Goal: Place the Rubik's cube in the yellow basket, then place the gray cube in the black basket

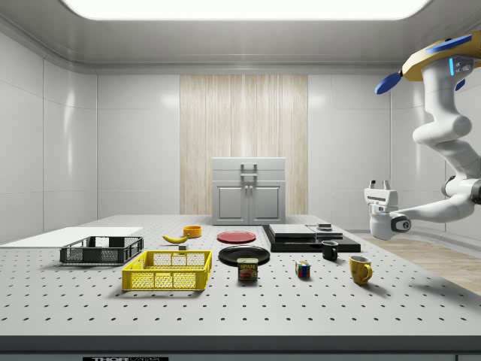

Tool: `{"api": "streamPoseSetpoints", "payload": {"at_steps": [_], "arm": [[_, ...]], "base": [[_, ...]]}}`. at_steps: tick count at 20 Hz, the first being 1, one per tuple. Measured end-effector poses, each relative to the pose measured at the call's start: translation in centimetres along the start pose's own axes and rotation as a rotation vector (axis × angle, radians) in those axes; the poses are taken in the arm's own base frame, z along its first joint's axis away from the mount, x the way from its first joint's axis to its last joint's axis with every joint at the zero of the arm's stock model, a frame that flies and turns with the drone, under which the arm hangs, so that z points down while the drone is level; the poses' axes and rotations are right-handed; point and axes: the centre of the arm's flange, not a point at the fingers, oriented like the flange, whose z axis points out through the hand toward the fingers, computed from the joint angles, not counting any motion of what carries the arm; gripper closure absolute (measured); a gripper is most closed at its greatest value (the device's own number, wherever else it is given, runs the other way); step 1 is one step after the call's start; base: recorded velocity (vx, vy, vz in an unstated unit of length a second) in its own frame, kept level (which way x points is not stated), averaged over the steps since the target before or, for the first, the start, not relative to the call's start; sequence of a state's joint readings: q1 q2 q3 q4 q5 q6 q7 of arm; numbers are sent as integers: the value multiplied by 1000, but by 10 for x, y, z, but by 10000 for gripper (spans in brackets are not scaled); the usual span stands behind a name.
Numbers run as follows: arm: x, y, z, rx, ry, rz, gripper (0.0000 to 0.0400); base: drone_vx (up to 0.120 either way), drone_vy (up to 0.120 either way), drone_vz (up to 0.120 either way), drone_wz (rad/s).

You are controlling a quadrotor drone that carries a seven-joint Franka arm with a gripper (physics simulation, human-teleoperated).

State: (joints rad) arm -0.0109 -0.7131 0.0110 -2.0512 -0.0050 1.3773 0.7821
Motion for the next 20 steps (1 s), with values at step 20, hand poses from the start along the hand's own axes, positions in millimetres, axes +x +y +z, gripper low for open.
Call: {"api": "streamPoseSetpoints", "payload": {"at_steps": [20], "arm": [[-25,-23,6,-233,253,-5,0]], "base": [[120,18,0,0]]}}
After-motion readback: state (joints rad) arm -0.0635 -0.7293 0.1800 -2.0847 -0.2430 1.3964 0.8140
